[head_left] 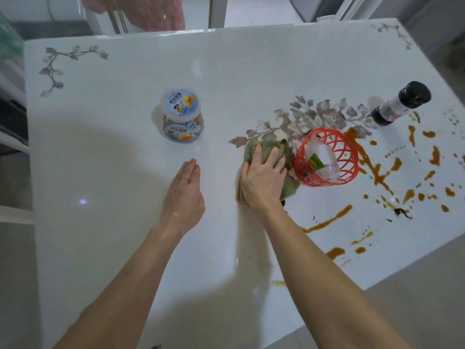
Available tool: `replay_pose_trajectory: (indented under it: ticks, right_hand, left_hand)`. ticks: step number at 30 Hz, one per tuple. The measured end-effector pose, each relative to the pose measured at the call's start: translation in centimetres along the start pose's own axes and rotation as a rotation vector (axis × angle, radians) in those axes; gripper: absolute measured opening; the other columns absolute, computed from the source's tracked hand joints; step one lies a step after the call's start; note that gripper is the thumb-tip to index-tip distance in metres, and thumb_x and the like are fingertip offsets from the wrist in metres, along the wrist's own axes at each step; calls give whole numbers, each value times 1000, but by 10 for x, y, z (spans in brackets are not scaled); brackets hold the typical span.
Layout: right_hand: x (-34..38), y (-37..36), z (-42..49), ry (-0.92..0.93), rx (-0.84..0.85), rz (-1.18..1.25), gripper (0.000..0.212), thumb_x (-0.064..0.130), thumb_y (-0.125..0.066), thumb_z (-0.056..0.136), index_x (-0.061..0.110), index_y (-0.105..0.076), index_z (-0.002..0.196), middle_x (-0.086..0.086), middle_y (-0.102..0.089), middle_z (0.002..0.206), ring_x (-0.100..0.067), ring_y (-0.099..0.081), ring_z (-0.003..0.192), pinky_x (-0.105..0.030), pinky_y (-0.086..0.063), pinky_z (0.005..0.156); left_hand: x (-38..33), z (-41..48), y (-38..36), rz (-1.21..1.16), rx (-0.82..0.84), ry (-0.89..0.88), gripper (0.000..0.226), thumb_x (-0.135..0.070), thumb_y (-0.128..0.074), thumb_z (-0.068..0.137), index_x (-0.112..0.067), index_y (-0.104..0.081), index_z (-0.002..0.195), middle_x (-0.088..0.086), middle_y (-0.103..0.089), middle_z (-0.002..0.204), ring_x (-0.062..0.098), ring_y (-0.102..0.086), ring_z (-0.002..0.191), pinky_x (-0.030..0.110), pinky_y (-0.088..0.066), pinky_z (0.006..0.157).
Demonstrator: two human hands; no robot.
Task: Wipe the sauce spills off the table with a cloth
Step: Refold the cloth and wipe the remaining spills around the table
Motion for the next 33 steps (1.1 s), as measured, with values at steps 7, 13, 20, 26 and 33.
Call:
replay_pose_trajectory:
  ticks: [7, 13, 20, 26, 33]
  right_hand:
    - [-23, -16, -76, -22, 23, -21, 60, 37, -45, 94, 15, -34, 148, -27, -29, 149, -52, -30, 133, -61, -30, 108]
    - [-13, -10, -32, -10, 21, 20, 60, 35, -38, 97, 16, -24, 152, -26, -16, 155, -52, -14, 139, -63, -16, 112]
    - [-39, -20, -110, 8, 26, 27, 57, 33, -35, 94, 15, -36, 147, -25, -32, 149, -49, -33, 133, -58, -31, 109]
    - [-25, -10, -48, 81, -16, 109, 54, 26, -44, 90, 20, -37, 143, -18, -22, 156, -43, -17, 143, -54, -19, 116]
    - [-32, -1, -18, 76, -9, 186, 51, 32, -45, 91, 27, -36, 141, -11, -12, 160, -34, -13, 146, -46, -12, 118]
  left_hand:
    - [-5, 0, -4, 30, 8, 36, 64, -6, -41, 91, 0, -11, 147, 9, -3, 158, 19, -1, 146, 28, -7, 119]
    - [-9, 1, -5, 37, 8, 45, 65, -5, -41, 90, 0, -11, 147, 9, -3, 158, 20, -1, 146, 27, -6, 119]
    - [-8, -2, -7, 61, 21, 56, 66, -8, -41, 92, -1, -7, 148, 9, 1, 158, 19, 2, 146, 27, -4, 118]
    - [-9, 0, -6, 52, 16, 42, 66, -7, -41, 91, 0, -7, 148, 9, 0, 158, 19, 2, 146, 26, -3, 118]
    - [-8, 0, -6, 39, 37, 47, 68, -4, -42, 89, -1, -9, 148, 9, -1, 158, 19, 0, 146, 28, -7, 119]
Point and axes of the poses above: each hand's wrist, its own z-axis towards the middle knuckle, its own y-axis out of the back of the hand, x = y × z, the point moved 5 cm from there along z, towards the middle knuckle
